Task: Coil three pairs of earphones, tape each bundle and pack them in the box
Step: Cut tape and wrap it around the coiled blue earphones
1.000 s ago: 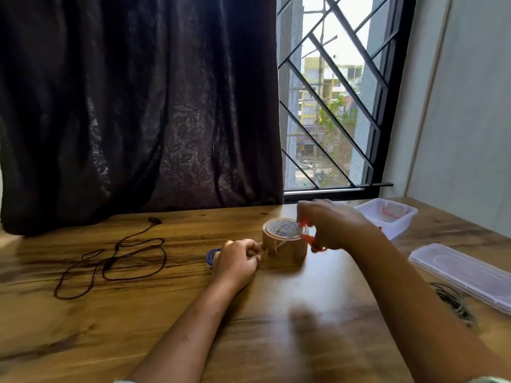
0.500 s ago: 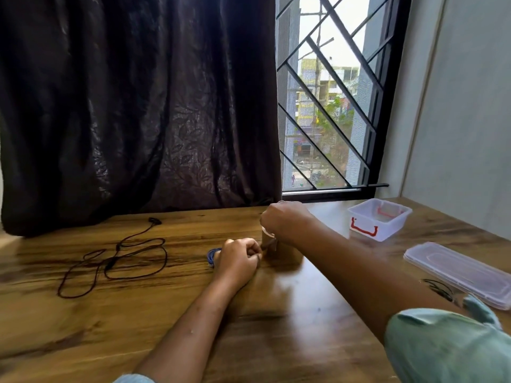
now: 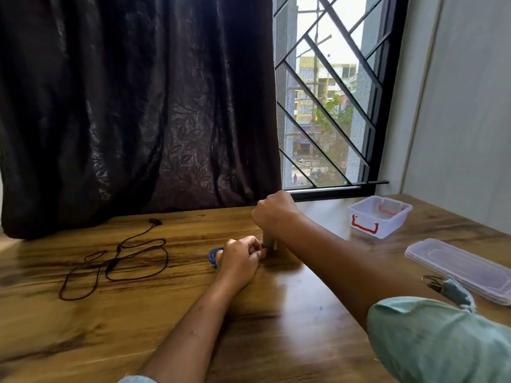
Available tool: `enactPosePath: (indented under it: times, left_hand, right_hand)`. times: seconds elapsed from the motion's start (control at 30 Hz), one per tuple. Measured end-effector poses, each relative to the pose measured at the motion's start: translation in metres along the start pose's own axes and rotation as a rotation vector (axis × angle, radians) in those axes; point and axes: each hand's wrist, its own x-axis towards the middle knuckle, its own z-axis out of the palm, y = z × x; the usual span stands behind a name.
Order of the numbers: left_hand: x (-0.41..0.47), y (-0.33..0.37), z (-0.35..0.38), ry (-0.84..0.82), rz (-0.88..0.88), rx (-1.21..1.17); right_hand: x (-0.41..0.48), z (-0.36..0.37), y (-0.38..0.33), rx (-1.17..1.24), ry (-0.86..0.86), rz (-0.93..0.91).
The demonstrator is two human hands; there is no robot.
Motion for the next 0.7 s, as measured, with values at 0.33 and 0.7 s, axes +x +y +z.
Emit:
enactPosePath:
  times: [0.33,0.7]
  left_hand:
    - [0.002,0.000,0.000,0.006,-0.035,0.038]
    - [0.000,0.003,-0.001,0.044,-0.023,-0.041]
  right_hand:
    - [-0.011,-0.003,0.009,-0.036,0.010,0.012]
    - [-0.082,0.036,0.070,0.619,-0.042,0.646]
